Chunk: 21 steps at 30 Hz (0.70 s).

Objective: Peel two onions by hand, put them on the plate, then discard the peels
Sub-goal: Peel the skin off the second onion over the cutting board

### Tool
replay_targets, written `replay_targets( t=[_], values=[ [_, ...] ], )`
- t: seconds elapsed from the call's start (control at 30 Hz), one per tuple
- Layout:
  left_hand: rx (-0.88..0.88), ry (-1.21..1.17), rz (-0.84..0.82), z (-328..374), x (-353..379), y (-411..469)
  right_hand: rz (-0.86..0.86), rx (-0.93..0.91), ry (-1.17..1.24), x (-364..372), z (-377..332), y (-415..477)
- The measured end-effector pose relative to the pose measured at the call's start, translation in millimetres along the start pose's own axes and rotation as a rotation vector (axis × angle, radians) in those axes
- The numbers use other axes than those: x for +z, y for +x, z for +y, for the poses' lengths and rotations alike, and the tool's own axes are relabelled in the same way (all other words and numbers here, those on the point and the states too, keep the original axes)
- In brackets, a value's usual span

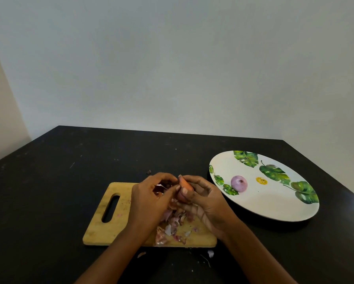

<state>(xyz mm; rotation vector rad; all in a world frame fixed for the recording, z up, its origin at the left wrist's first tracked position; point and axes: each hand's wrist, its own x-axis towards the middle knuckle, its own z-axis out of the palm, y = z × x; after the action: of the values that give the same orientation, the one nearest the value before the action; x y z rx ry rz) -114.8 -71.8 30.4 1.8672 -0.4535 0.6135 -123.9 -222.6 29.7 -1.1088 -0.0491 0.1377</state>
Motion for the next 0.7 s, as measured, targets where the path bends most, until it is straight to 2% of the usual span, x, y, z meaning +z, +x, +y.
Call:
replay_targets(
  t=[0.33, 0.7],
  values=[
    [-0.338, -0.143, -0.08, 0.4, -1.0, 5.2, 0.041, 0.004, -0.102, -1.4, 1.0, -0.1],
    [-0.394, -0.202, -0.049, 6.6, 1.4, -0.1, 0.044, -0.028, -0.147, -0.7, 2.8, -0.8]
  ],
)
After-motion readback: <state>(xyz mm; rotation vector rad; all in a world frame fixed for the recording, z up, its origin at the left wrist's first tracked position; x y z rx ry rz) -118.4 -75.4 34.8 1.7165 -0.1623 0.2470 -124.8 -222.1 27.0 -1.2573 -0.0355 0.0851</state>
